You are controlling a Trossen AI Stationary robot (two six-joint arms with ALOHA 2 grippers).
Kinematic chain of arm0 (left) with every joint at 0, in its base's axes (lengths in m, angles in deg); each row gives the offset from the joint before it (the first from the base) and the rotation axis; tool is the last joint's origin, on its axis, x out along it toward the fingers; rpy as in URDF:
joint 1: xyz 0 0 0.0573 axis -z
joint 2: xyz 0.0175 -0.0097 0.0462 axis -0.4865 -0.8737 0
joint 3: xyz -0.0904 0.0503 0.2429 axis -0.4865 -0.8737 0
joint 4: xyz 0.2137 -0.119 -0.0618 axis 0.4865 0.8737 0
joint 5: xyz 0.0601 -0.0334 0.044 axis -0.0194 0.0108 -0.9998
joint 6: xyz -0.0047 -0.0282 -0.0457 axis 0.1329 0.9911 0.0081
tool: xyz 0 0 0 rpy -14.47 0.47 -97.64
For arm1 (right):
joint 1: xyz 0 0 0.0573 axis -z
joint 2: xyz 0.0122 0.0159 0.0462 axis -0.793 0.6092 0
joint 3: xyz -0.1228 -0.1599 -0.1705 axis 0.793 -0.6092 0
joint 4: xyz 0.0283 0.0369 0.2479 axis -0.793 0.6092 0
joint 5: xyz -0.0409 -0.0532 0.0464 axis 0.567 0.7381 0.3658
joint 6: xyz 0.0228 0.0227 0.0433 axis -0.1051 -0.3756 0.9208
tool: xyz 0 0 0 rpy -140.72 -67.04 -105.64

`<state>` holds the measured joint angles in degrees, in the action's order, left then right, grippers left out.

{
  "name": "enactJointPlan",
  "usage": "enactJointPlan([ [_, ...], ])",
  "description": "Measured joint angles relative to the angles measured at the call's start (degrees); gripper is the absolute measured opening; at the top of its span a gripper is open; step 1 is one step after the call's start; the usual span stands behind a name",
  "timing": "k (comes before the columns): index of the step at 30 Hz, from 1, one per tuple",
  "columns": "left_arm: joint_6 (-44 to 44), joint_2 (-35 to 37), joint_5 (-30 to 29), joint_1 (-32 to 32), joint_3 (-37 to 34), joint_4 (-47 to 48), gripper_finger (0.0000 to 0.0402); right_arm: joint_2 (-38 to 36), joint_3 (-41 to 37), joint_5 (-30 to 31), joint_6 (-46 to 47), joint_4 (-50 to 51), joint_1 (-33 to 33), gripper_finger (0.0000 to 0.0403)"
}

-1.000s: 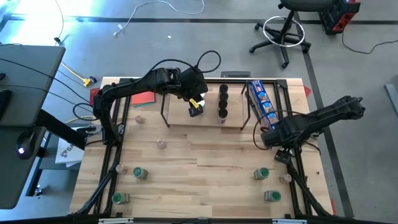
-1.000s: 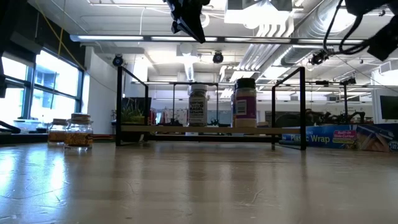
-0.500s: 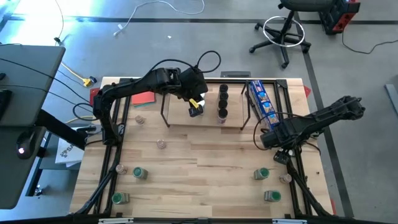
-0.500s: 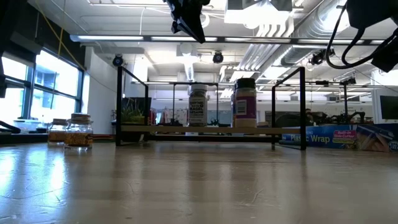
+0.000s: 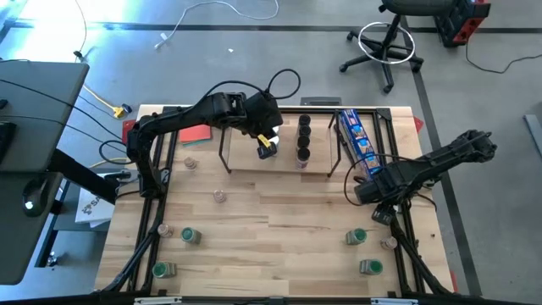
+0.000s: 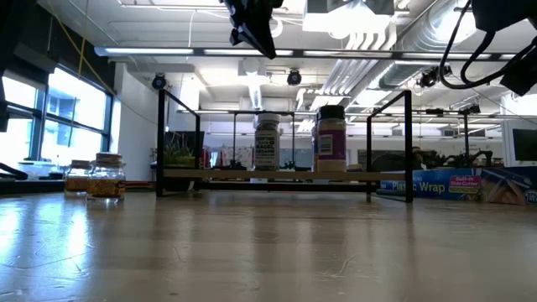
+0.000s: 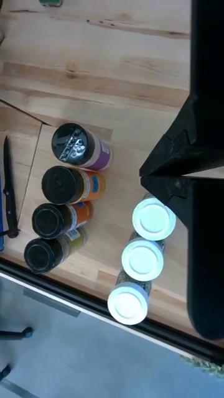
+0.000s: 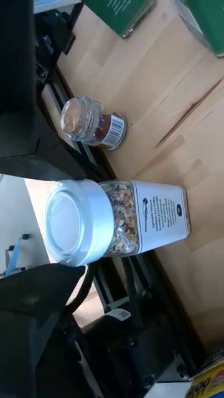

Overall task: Shelf spices
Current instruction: Put the white seasoning bottle on the shelf aligned with the other white seasoning bottles

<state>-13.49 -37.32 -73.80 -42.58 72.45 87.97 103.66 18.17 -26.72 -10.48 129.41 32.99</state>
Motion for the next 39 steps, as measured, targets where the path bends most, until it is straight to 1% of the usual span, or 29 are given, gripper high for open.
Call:
enactJointPlan([
  [4, 0.48, 0.0, 0.0, 0.02, 0.0, 0.71, 0.0001, 0.07, 2.54, 1.32, 0.5, -0.33, 0.68, 0.018],
  [9, 2.17, 0.01, 0.01, 0.0, 0.0, 1.58, 0.0001, 0.57, 9.53, 4.48, 3.64, -0.26, 3.04, 0.018],
  [11, 2.58, 0.0, 0.07, 0.02, 0.0, 1.81, 0.0001, 1.62, 12.28, 5.88, 4.49, -0.46, 4.64, 0.0179],
  [14, 2.58, 0.02, 0.04, 0.0, 0.0, 1.81, 0.0001, 4.77, 16.19, 5.88, 2.98, -1.2, 7.5, 0.0179],
  [18, 2.59, 0.02, 0.07, 0.02, 0.0, 1.87, 0.0001, 12.45, 23.34, 5.69, -4.56, -1.15, 11.43, 0.0179],
  [22, 2.59, 0.09, 0.09, 0.56, 0.0, 1.97, 0.0001, 21.36, 30.3, 5.27, -14.71, -1.36, 14.77, 0.0179],
  [25, 2.6, 0.64, 0.17, 0.9, 0.0, 2.25, 0.0001, 27.71, 33.73, 5.75, -22.95, -1.29, 16.35, 0.0179],
  [29, 3.13, 3.09, 0.2, 1.66, 0.0, 4.53, 0.0001, 34.46, 36.72, 7.75, -30.32, -1.72, 17.82, 0.0183],
  [34, 3.13, 7.01, -0.02, 2.43, 0.0, 7.25, 0.0001, 38.61, 39.88, 9.23, -35.75, -6.41, 20.33, 0.0235],
  [39, 3.51, 10.07, -0.5, 2.38, 0.02, 8.01, 0.0001, 39.32, 40.91, 9.23, -38.44, -9.85, 22.11, 0.0245],
])
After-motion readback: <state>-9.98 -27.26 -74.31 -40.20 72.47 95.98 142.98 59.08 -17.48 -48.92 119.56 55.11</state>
